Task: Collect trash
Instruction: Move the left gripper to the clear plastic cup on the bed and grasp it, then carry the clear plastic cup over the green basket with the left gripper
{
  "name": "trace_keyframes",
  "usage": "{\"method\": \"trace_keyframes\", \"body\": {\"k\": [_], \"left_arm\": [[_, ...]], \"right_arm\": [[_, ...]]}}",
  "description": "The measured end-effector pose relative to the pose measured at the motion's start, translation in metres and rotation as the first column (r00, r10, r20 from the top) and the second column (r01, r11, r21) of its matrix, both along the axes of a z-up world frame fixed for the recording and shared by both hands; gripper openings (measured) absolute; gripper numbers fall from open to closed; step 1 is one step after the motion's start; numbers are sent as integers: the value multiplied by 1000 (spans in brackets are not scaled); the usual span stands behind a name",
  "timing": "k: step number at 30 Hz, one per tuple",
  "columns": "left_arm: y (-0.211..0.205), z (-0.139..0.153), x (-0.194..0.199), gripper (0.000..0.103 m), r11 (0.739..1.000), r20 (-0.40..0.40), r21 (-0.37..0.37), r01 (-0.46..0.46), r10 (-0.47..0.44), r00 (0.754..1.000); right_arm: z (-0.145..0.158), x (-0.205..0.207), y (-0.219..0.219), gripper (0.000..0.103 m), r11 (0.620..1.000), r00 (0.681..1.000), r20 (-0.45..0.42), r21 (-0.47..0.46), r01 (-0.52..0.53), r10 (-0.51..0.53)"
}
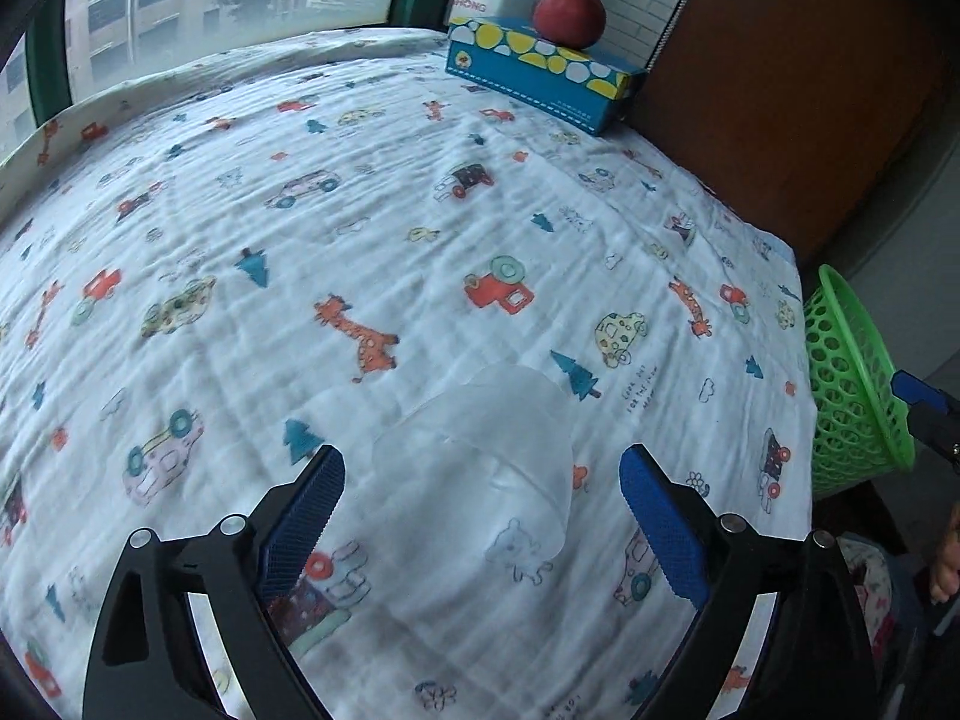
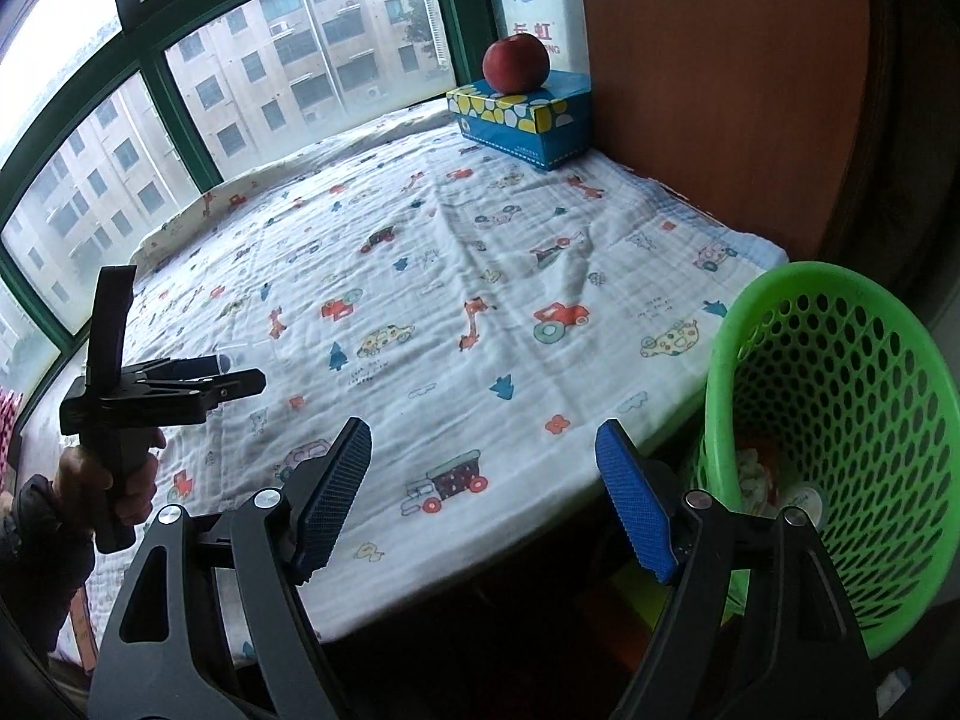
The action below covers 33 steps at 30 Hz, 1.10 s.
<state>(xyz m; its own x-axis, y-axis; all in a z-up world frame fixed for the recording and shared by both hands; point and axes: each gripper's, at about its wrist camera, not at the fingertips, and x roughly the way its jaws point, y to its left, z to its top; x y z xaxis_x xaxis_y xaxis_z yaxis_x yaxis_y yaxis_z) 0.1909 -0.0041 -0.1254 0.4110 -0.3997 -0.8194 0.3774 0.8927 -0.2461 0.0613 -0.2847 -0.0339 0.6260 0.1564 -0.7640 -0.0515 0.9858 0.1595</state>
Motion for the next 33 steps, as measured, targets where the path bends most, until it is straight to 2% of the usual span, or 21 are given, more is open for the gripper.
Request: {"method": "trace_keyframes", "body": {"k": [2, 3, 6, 12, 18, 25, 33], "left_arm": [[0, -2, 2, 85, 1000, 0, -16, -2, 2, 1000], [-1, -3, 3, 75, 1000, -5, -24, -3, 3, 1000], [-3, -5, 2, 64, 1000, 1, -14, -6, 6, 1000], [-5, 8, -8, 63, 1000, 42, -24, -7, 8, 999], [-31, 38, -18, 63, 998, 93, -49, 48, -43, 995], [-80, 72, -25, 63, 989, 137, -85, 123, -110, 984], [-163, 97, -33, 63, 966, 148, -110, 234, -217, 965]], "right_arm": [[0, 0, 0, 77, 1000, 1000, 0, 0, 2, -2], [1, 0, 0, 77, 1000, 1000, 1, -1, 3, -3], [1, -1, -3, 77, 1000, 1000, 2, 2, 11, -11], [2, -5, -11, 77, 1000, 1000, 9, 12, 26, -26], [6, -13, -26, 77, 998, 998, 22, 8, 55, -55], [12, -25, -57, 77, 994, 993, 34, -5, 112, -112], [18, -48, -102, 77, 978, 978, 50, -30, 205, -204]]}}
